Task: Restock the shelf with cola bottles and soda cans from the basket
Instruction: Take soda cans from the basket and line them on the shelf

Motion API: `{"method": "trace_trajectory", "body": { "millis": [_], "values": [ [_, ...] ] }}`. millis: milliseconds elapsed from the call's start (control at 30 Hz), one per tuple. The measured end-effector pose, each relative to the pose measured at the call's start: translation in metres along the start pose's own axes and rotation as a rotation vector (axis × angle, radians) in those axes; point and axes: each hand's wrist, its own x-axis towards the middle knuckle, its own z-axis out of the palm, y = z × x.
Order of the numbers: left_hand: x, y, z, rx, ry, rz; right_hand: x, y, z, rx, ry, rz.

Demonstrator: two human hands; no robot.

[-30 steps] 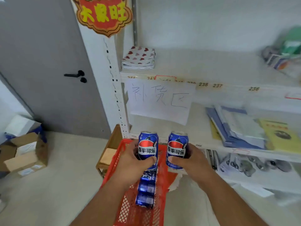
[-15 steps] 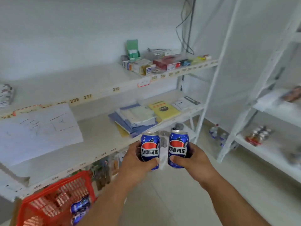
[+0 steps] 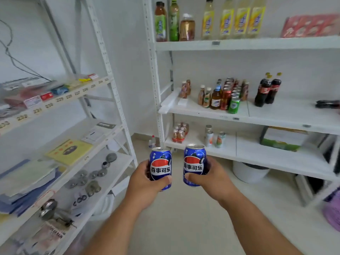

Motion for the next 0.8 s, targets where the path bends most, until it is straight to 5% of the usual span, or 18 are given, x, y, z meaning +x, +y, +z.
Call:
{"method": "trace_trajectory", "body": {
  "millis": [300, 800],
  "values": [
    [0.047, 0.048, 0.155, 0.051, -0.3, 0.108, -0.013, 0.038, -0.144, 0.019, 0.373, 0.067],
    [0.148, 0.103, 0.315, 0.023, -0.552, 0.241, 0.054, 0.055, -0.269, 0.023, 0.636, 0.097]
  ]
}}
